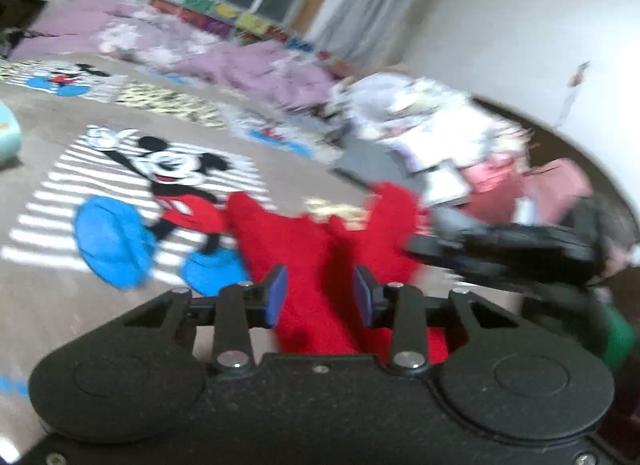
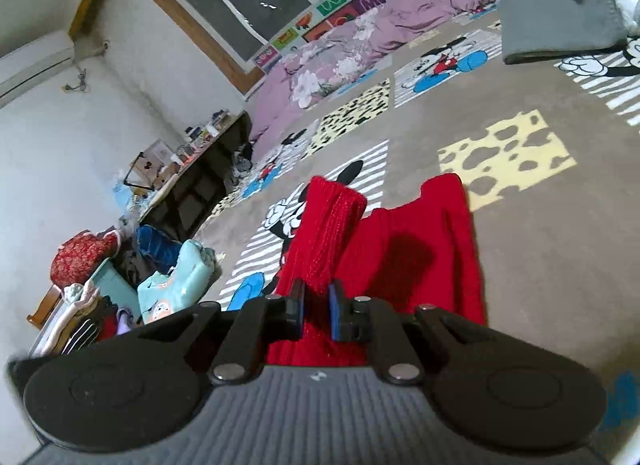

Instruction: Fold clothes

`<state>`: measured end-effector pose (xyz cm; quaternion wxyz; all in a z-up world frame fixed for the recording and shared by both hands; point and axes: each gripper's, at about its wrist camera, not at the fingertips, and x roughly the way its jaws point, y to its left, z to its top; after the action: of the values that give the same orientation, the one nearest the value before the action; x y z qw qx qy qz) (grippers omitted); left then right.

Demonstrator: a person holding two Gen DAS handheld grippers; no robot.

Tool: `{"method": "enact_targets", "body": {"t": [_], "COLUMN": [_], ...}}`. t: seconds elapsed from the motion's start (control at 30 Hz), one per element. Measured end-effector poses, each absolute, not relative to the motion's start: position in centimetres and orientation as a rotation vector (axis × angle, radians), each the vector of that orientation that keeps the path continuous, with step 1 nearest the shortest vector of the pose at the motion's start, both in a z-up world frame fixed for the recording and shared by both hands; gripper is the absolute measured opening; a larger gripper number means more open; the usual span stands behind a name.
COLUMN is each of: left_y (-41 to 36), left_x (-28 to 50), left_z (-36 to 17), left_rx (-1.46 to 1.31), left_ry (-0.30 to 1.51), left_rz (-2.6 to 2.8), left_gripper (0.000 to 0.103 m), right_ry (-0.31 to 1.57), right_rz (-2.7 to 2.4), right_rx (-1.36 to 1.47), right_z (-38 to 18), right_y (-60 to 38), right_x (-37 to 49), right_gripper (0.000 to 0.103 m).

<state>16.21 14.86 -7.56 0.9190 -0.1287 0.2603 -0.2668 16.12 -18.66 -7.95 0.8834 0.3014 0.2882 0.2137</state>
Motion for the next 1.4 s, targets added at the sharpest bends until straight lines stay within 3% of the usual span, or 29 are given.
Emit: {"method": "enact_targets", "body": {"t": [0.27,0.6,0.8,1.1,1.4], "left_y": [11.6,5.8,7.8,5.5,11.2], "left_x": [23.1,23.6,24.9,28.6,26.1], "left_z": [-9.3,-11.6,-9.8,-12.0,-8.3], "left_rx": [-0.010,0.241,0.152,0.236,-0.055], "left_ry": [0.581,0.602,0.554,0.603,0.571], "left_rz": [-0.516,-0.622,-0.581,-0.549,-0.529], "left_gripper": [0.018,0.016,0.017,0.016,0.017], "right_ry": [0.547,0.507,0.497,0.496,0.490], "right_rz": [0.492,0.522,0.544,0.557,0.560], "right_rx": [0.620,0.626,0.597,0.571,0.493], "right_z": [-7.9,-8.3,-8.0,-7.9,-5.9], "right_y": [-19.7,-19.6,-18.8,-18.3,-16.8], "right_x": [14.7,14.7,14.6,14.7,16.0], "right_gripper": [0.014,0.014,0.014,0.014,0.013]}}
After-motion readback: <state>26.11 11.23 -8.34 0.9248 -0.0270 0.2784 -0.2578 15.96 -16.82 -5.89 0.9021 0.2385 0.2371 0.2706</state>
